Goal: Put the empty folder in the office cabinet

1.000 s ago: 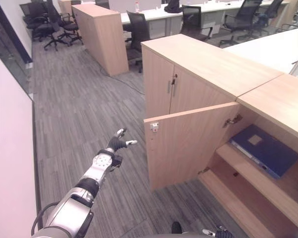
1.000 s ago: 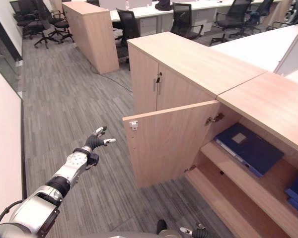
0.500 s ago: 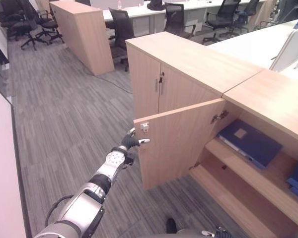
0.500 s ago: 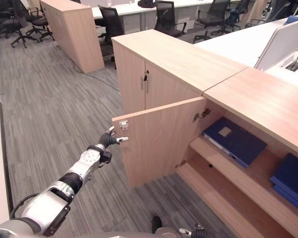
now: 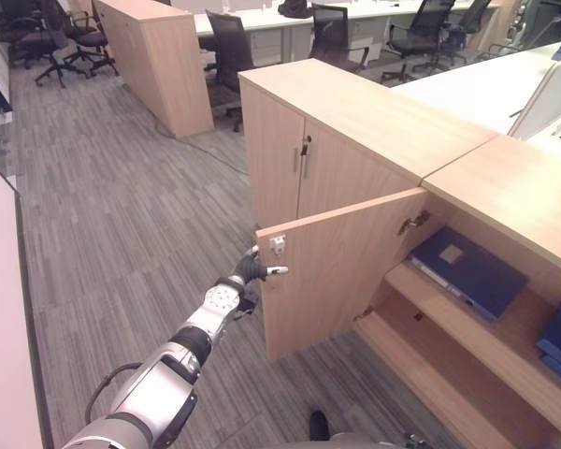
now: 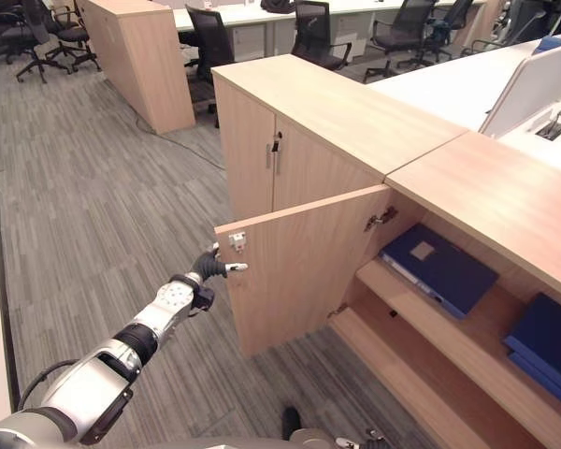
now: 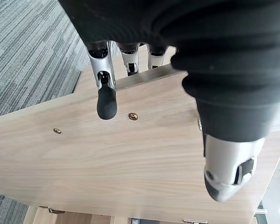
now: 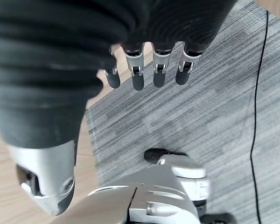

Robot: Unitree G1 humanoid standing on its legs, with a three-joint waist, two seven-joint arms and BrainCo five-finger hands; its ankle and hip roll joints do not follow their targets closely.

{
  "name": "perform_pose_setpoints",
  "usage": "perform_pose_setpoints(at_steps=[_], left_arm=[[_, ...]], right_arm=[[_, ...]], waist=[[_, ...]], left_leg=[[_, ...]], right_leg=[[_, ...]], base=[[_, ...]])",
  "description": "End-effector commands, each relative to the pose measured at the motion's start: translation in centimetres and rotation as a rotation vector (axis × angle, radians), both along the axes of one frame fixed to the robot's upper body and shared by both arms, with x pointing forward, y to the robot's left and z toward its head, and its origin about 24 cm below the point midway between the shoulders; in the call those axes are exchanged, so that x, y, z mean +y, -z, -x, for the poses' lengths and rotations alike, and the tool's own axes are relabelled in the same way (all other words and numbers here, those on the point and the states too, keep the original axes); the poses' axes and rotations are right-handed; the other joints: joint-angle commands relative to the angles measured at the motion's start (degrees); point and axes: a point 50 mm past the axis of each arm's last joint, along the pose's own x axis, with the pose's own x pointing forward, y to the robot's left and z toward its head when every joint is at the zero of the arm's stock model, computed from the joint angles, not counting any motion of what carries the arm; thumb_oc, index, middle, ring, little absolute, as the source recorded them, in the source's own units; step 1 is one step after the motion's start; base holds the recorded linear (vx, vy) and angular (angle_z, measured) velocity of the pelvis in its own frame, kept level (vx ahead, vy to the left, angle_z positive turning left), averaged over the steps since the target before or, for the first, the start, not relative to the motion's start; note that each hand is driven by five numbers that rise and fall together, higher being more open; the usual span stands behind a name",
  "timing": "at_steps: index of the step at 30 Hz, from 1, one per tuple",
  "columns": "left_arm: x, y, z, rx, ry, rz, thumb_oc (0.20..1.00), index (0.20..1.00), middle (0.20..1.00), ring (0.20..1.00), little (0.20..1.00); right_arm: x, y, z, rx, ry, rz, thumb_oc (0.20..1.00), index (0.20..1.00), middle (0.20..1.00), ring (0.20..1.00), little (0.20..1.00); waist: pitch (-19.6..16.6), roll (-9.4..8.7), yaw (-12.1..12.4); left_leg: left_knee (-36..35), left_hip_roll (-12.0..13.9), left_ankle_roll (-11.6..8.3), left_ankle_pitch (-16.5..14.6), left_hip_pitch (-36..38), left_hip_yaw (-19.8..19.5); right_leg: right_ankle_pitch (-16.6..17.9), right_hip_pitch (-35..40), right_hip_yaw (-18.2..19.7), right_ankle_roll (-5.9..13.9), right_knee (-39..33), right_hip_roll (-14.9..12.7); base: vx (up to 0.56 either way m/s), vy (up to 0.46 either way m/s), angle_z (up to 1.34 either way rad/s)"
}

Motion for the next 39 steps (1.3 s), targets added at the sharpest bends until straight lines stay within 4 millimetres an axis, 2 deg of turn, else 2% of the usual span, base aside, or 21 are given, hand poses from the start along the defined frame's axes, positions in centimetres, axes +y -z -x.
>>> perform_pose_setpoints(at_steps=[1, 4, 5, 6, 7, 9, 10, 11, 12, 14, 15, 16, 17, 18, 20, 22, 24, 28, 30, 34, 39], left_arm=[[-4.1, -4.2, -1.9, -0.168, 0.155, 0.062, 1.000, 1.000, 1.000, 1.000, 1.000], [-5.0, -3.6, 0.5, -0.185, 0.261, 0.130, 1.000, 1.000, 1.000, 1.000, 1.000], [-5.0, -3.6, 0.5, -0.183, 0.261, 0.130, 1.000, 1.000, 1.000, 1.000, 1.000], [-5.0, -3.4, 1.9, -0.183, 0.302, 0.181, 1.000, 1.000, 1.000, 1.000, 1.000], [-5.0, -3.4, 1.9, -0.181, 0.302, 0.181, 1.000, 1.000, 1.000, 1.000, 1.000], [-5.0, -2.9, 4.0, -0.156, 0.363, 0.253, 1.000, 1.000, 1.000, 1.000, 1.000], [-5.0, -3.1, 4.5, -0.156, 0.378, 0.275, 1.000, 1.000, 1.000, 1.000, 1.000], [-5.3, -3.7, 4.8, -0.170, 0.406, 0.295, 1.000, 1.000, 1.000, 1.000, 1.000], [-5.3, -3.9, 4.9, -0.175, 0.407, 0.310, 1.000, 1.000, 1.000, 1.000, 1.000], [-5.6, -4.0, 5.0, -0.178, 0.413, 0.326, 1.000, 1.000, 1.000, 1.000, 1.000], [-6.2, -4.5, 5.3, -0.181, 0.431, 0.369, 1.000, 1.000, 1.000, 1.000, 1.000], [-6.2, -4.6, 5.3, -0.181, 0.432, 0.369, 1.000, 1.000, 1.000, 1.000, 1.000], [-6.4, -4.9, 5.7, -0.184, 0.464, 0.378, 1.000, 1.000, 1.000, 1.000, 1.000], [-6.4, -5.3, 5.8, -0.191, 0.478, 0.381, 1.000, 1.000, 1.000, 1.000, 1.000], [-6.5, -5.3, 6.2, -0.185, 0.502, 0.383, 1.000, 1.000, 1.000, 1.000, 1.000], [-6.3, -5.2, 6.6, -0.172, 0.519, 0.393, 1.000, 1.000, 1.000, 1.000, 1.000], [-6.3, -5.3, 6.9, -0.172, 0.529, 0.403, 1.000, 1.000, 1.000, 1.000, 1.000], [-5.9, -5.0, 7.4, -0.161, 0.496, 0.446, 1.000, 1.000, 1.000, 1.000, 1.000], [-6.2, -4.9, 7.6, -0.158, 0.478, 0.480, 1.000, 1.000, 1.000, 1.000, 1.000], [-7.0, -5.0, 7.5, -0.149, 0.473, 0.528, 1.000, 1.000, 1.000, 1.000, 1.000], [-8.2, -5.6, 7.4, -0.150, 0.513, 0.546, 1.000, 1.000, 1.000, 1.000, 1.000]], right_arm=[[-0.7, -0.2, -0.3, 0.004, -0.039, 0.035, 1.000, 1.000, 1.000, 1.000, 1.000], [-0.6, 0.0, 0.1, 0.012, 0.012, 0.026, 1.000, 1.000, 1.000, 1.000, 1.000], [-0.6, 0.0, 0.1, 0.013, 0.012, 0.025, 1.000, 1.000, 1.000, 1.000, 1.000], [-0.5, 0.0, -0.1, 0.003, 0.043, 0.018, 1.000, 1.000, 1.000, 1.000, 1.000], [-0.4, 0.0, 0.0, 0.004, 0.042, 0.017, 1.000, 1.000, 1.000, 1.000, 1.000], [-0.5, 0.0, -0.1, -0.002, 0.106, 0.011, 1.000, 1.000, 1.000, 1.000, 1.000], [-0.6, 0.0, -0.6, -0.013, 0.121, 0.010, 1.000, 1.000, 1.000, 1.000, 1.000], [-0.5, -0.4, -2.7, -0.062, 0.136, 0.008, 1.000, 1.000, 1.000, 1.000, 1.000], [-0.4, -0.5, -3.6, -0.088, 0.139, 0.004, 1.000, 1.000, 1.000, 1.000, 1.000], [-0.4, -0.7, -4.3, -0.112, 0.152, 0.000, 1.000, 1.000, 1.000, 1.000, 1.000], [-0.3, -1.0, -5.6, -0.154, 0.180, -0.005, 1.000, 1.000, 1.000, 1.000, 1.000], [-0.3, -1.0, -5.7, -0.154, 0.181, -0.005, 1.000, 1.000, 1.000, 1.000, 1.000], [0.1, -1.2, -6.4, -0.172, 0.187, -0.013, 1.000, 1.000, 1.000, 1.000, 1.000], [0.3, -1.2, -6.8, -0.184, 0.192, -0.022, 1.000, 1.000, 1.000, 1.000, 1.000], [0.6, -1.3, -7.0, -0.192, 0.192, -0.032, 1.000, 1.000, 1.000, 1.000, 1.000], [0.8, -1.1, -6.8, -0.187, 0.195, -0.043, 1.000, 1.000, 1.000, 1.000, 1.000], [0.7, -1.1, -6.7, -0.181, 0.201, -0.041, 1.000, 1.000, 1.000, 1.000, 1.000], [0.1, -1.2, -6.5, -0.177, 0.201, -0.029, 1.000, 1.000, 1.000, 1.000, 1.000], [-0.7, -1.4, -6.4, -0.188, 0.196, -0.010, 1.000, 1.000, 1.000, 1.000, 1.000], [-2.3, -1.7, -5.8, -0.185, 0.231, 0.025, 1.000, 1.000, 1.000, 1.000, 1.000], [-3.9, -1.9, -4.8, -0.176, 0.305, 0.058, 1.000, 1.000, 1.000, 1.000, 1.000]], waist=[[0.1, 0.40, -1.6], [0.9, 0.55, 0.5], [0.8, 0.51, 0.5], [1.4, 0.76, 1.5], [1.3, 0.71, 1.4], [2.1, 0.91, 2.8], [2.8, 0.97, 3.2], [5.1, 1.25, 4.4], [5.8, 1.46, 4.9], [6.0, 1.71, 5.0], [7.0, 2.64, 5.7], [7.0, 2.61, 5.7], [6.9, 4.02, 7.3], [6.8, 4.51, 8.0], [6.7, 4.48, 8.6], [6.0, 3.48, 9.0], [5.6, 3.44, 9.4], [4.8, 5.35, 8.3], [5.0, 6.64, 6.4], [5.8, 8.11, 3.8], [6.3, 8.56, 1.1]], left_leg=[[0.1, 2.9, -3.96, 0.9, -2.3, -1.4], [0.1, 2.5, -3.71, 1.0, -2.8, -2.7], [0.1, 2.5, -3.71, 1.0, -2.8, -2.7], [0.1, 2.4, -3.57, 1.1, -3.1, -3.4], [0.1, 2.4, -3.57, 1.1, -3.1, -3.5], [0.1, 2.0, -3.33, 1.4, -3.8, -4.5], [0.1, 2.0, -3.20, 1.5, -4.2, -4.6], [0.1, 2.5, -2.81, 2.1, -5.7, -3.5], [0.1, 2.8, -2.76, 2.4, -6.2, -2.9], [0.1, 3.1, -2.86, 2.9, -6.9, -2.3], [0.1, 3.7, -2.70, 4.0, -7.8, -0.9], [0.1, 3.6, -2.69, 4.0, -7.8, -0.9], [0.1, 5.0, -2.49, 4.9, -8.4, 1.6], [0.1, 5.5, -2.46, 5.2, -8.6, 3.2], [0.3, 5.6, -2.38, 5.6, -8.6, 5.3], [0.8, 5.3, -2.68, 5.9, -8.9, 7.2], [0.8, 5.1, -2.87, 6.2, -9.1, 7.7], [0.5, 6.1, -4.06, 7.4, -8.7, 9.0], [0.6, 7.3, -5.13, 8.3, -7.9, 10.1], [1.4, 9.3, -6.55, 9.8, -6.9, 11.7], [4.7, 13.1, -8.69, 12.0, -6.6, 14.2]], right_leg=[[-4.5, 7.9, 0.6, 7.32, 0.5, -5.6], [-4.7, 8.4, -0.9, 7.28, 0.6, -6.0], [-4.7, 8.4, -0.9, 7.28, 0.6, -6.0], [-4.9, 8.6, -1.7, 7.29, 0.7, -6.3], [-4.9, 8.6, -1.7, 7.30, 0.7, -6.3], [-5.0, 8.6, -2.6, 7.36, 1.1, -6.7], [-4.6, 8.1, -3.1, 7.47, 1.6, -6.9], [-4.0, 4.0, -5.0, 7.76, 6.4, -7.0], [-3.8, 2.8, -6.6, 8.08, 8.0, -7.4], [-3.9, 1.6, -8.0, 8.49, 9.4, -7.9], [-4.1, 0.0, -11.1, 8.78, 13.1, -9.4], [-4.3, -0.2, -11.1, 8.80, 13.5, -9.5], [-5.6, 0.5, -17.9, 7.59, 16.7, -12.6], [-6.3, 1.4, -22.0, 7.01, 18.4, -14.6], [-6.2, 3.6, -25.3, 6.76, 19.9, -16.9], [-6.1, 7.3, -24.4, 8.15, 15.8, -16.6], [-6.2, 7.7, -23.6, 8.30, 14.4, -16.4], [-7.3, 8.3, -20.8, 8.07, 8.7, -13.7], [-7.3, 9.4, -18.9, 7.60, 4.9, -11.6], [-8.3, 10.0, -16.1, 6.21, 3.3, -9.3], [-9.3, 11.4, -14.4, 4.62, 2.0, -6.9]], base=[[-0.03, 0.001, 0.01], [-0.04, 0.011, 0.03], [-0.05, 0.017, 0.04], [-0.02, 0.010, 0.11], [-0.06, 0.029, 0.22], [-0.08, 0.031, 0.23], [-0.25, 0.021, 0.13], [-0.31, 0.009, -0.05], [-0.32, 0.003, -0.24], [-0.17, 0.003, -0.41], [-0.15, 0.009, -0.43], [-0.27, 0.002, -0.42], [-0.19, -0.021, -0.46], [-0.22, -0.028, -0.58], [-0.11, -0.072, -0.69], [-0.08, -0.138, -0.75], [-0.02, -0.097, -0.42], [-0.02, -0.134, -0.59], [-0.05, -0.150, -0.25], [-0.05, -0.134, -0.50], [-0.02, -0.144, -0.44]])
